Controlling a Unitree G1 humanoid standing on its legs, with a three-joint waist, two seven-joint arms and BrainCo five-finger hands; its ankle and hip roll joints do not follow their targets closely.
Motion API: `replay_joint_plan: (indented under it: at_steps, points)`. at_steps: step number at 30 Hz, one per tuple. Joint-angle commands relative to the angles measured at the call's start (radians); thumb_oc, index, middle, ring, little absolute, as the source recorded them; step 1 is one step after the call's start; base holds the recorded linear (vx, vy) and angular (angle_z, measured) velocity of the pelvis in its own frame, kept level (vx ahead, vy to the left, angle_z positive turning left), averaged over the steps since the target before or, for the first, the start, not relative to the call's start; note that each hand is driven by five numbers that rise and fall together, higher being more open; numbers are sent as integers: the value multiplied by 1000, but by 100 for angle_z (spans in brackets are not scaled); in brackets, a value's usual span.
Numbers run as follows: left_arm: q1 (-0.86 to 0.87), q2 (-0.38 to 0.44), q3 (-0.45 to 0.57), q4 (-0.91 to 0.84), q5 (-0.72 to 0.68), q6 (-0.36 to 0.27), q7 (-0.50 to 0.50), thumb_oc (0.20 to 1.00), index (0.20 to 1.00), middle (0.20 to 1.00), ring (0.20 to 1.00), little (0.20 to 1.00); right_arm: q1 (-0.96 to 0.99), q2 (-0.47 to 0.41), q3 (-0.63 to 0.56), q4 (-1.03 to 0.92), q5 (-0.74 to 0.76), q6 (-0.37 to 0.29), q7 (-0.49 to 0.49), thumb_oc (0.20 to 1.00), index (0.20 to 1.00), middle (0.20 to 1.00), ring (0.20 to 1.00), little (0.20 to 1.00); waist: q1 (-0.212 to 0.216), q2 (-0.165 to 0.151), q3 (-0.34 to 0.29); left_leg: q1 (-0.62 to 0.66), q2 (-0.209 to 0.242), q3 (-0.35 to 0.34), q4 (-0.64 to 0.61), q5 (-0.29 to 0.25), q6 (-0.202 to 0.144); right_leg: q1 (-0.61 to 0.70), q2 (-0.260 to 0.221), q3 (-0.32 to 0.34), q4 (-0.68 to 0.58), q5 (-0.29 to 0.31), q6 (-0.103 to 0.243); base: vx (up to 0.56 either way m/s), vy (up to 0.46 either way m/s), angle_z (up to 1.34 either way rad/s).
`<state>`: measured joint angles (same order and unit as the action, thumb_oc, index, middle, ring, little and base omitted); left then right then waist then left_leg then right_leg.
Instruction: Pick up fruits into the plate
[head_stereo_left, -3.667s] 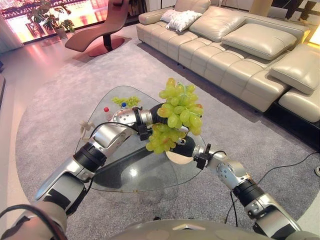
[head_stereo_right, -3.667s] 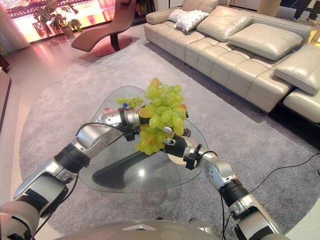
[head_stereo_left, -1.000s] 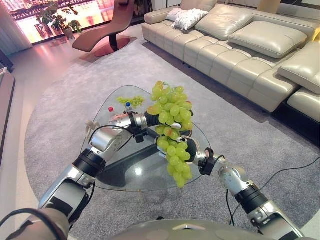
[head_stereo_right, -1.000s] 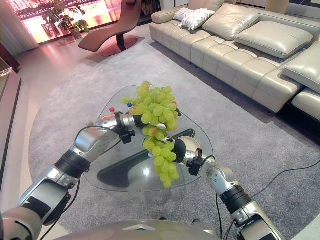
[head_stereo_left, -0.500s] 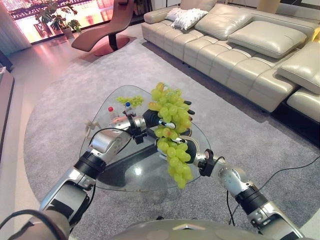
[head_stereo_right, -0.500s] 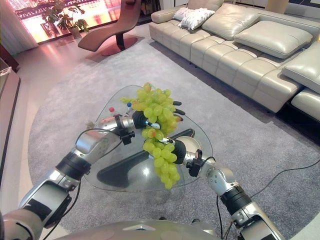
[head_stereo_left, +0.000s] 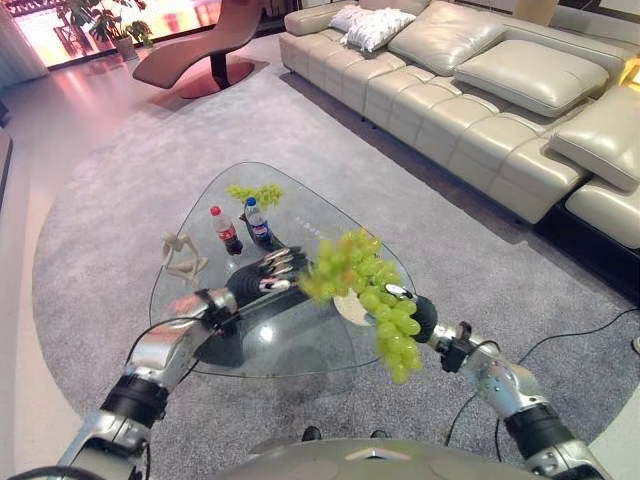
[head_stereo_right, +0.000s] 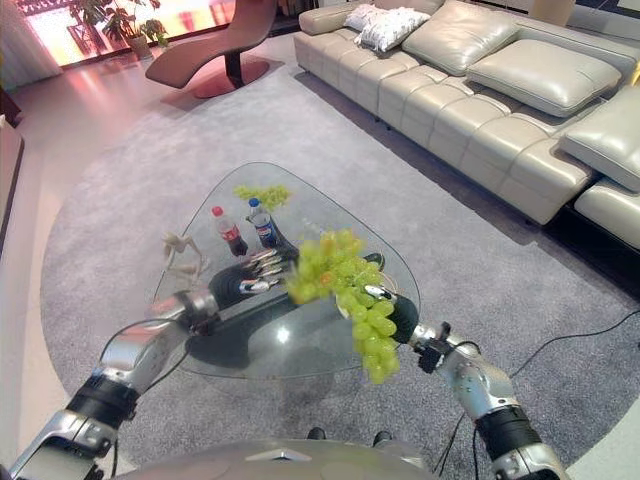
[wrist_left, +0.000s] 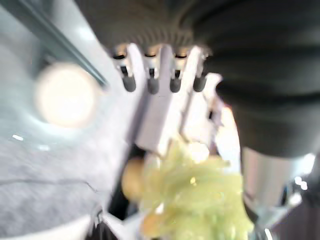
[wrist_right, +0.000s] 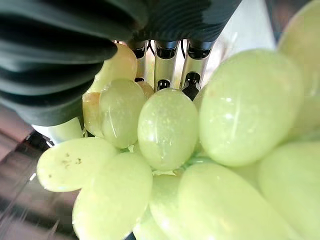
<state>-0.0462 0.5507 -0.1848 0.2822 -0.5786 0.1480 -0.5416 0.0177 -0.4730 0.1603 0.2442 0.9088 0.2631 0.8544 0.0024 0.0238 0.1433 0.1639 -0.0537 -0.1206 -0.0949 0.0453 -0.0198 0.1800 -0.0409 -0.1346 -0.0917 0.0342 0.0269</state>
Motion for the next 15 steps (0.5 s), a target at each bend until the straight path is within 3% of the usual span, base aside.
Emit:
replay_joint_plan:
  at_steps: [1, 8, 11, 13, 15]
  points:
    - [3, 22, 58, 90, 85, -56, 50, 1000, 1000, 1000, 1000, 1000, -34, -27, -79, -11, -37, -103, -20, 200, 200, 200, 200, 200, 26, -8, 13, 20, 24, 124, 72, -139, -8, -1, -31, -21, 38, -71, 56, 0, 0, 0]
    - [53, -37, 48, 406, 178, -107, 161, 1000, 1000, 1000, 1000, 1000, -77, -148, -117, 92, -269, -189, -177, 200, 200, 200, 200, 200, 39, -17, 53, -13, 23, 113, 94, -137, -11, -37, -32, -27, 67, -72, 51, 0, 5, 1]
    - [20, -95, 21, 608, 217, -169, 250, 1000, 1000, 1000, 1000, 1000, -152, -191, -78, 173, -380, -248, -267, 200, 200, 200, 200, 200, 49, -25, 83, -49, 21, 103, 111, -139, -10, -71, -31, -25, 80, -75, 46, -77, 2, 5]
    - [-13, -129, -6, 731, 216, -160, 308, 1000, 1000, 1000, 1000, 1000, -245, -234, -6, 220, -525, -275, -433, 200, 200, 200, 200, 200, 64, -34, 125, -88, 17, 87, 121, -135, -10, -104, -30, -26, 89, -74, 43, -148, -35, 10]
    - [-23, -137, -16, 771, 223, -172, 323, 1000, 1000, 1000, 1000, 1000, -293, -254, 21, 235, -580, -271, -493, 200, 200, 200, 200, 200, 71, -37, 149, -108, 16, 78, 129, -134, -9, -122, -30, -29, 97, -74, 41, -149, -36, 21]
